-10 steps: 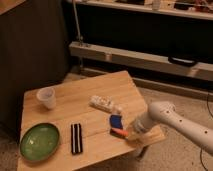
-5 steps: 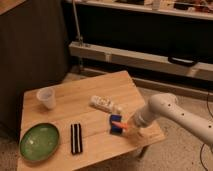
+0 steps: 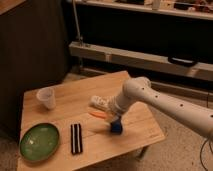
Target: Place the pepper in the ceramic bowl
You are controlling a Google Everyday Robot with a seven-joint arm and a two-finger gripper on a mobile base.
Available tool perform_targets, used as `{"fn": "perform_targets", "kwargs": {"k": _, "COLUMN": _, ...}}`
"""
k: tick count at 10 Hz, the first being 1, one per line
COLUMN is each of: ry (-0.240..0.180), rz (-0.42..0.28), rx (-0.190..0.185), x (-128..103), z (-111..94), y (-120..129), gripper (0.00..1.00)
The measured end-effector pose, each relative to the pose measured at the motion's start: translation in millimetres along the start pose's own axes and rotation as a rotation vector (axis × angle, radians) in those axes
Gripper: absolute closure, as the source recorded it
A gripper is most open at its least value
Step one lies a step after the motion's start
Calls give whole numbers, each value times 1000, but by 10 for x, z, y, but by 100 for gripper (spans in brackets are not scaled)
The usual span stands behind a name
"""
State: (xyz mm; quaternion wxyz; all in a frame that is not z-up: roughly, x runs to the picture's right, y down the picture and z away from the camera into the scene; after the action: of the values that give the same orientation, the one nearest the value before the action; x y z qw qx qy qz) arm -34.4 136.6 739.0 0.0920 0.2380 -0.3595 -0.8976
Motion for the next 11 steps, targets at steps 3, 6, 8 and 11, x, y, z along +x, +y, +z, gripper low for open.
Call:
{"fn": "perform_targets", "kwargs": {"k": 3, "ry": 69, "rz": -175, "rx": 110, "x": 1157, "z": 201, "y": -377, "gripper": 100}}
{"fn": "perform_targets", "kwargs": {"k": 6, "ry": 123, "rz": -291, "rx": 203, "x": 1962, "z": 462, "y": -798, "gripper": 100}}
{"fn": "perform_targets", "kwargs": {"k": 8, "ry": 123, "rz": -358, "rx": 236, "x": 2276, "z": 716, "y": -1113, "gripper": 100}}
{"fn": "perform_targets", "kwargs": {"k": 11, "ry": 38, "rz": -420, "rx": 249, "x": 2370, "z": 1322, "y": -1492, "gripper": 100}}
